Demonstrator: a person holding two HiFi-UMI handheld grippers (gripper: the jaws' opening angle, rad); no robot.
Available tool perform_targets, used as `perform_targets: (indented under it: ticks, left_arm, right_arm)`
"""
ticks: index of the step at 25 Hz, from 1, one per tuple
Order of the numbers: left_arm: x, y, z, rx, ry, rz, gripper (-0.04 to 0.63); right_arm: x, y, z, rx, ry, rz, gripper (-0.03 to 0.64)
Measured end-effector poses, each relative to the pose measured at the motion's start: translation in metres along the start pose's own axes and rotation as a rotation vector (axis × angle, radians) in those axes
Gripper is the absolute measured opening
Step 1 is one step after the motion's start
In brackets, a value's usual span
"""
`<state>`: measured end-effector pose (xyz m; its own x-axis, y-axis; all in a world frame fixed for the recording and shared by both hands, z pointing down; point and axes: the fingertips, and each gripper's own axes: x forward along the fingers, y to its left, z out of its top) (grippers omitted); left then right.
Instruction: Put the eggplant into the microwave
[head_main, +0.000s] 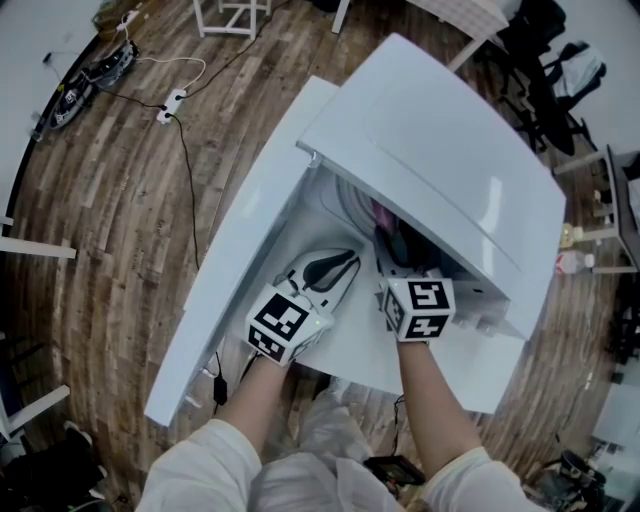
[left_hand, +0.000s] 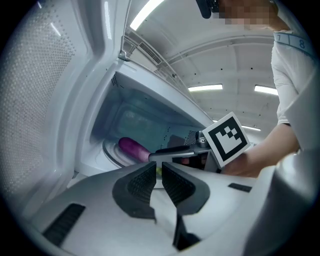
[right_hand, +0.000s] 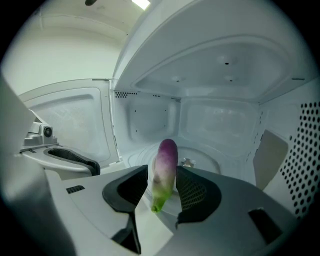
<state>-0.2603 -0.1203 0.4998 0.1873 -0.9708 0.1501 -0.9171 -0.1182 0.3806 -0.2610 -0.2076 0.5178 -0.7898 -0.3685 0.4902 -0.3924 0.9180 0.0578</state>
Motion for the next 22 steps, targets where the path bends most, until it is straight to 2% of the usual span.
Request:
perform_targets:
  ticks: [22]
  left_arm:
    - [-0.013,-0.037,-0.006,0.035,0.045,-0.038,0.032]
  right_arm:
    - [-0.051,0.021,-0.012,0.038,-0.028,0.030,0.181]
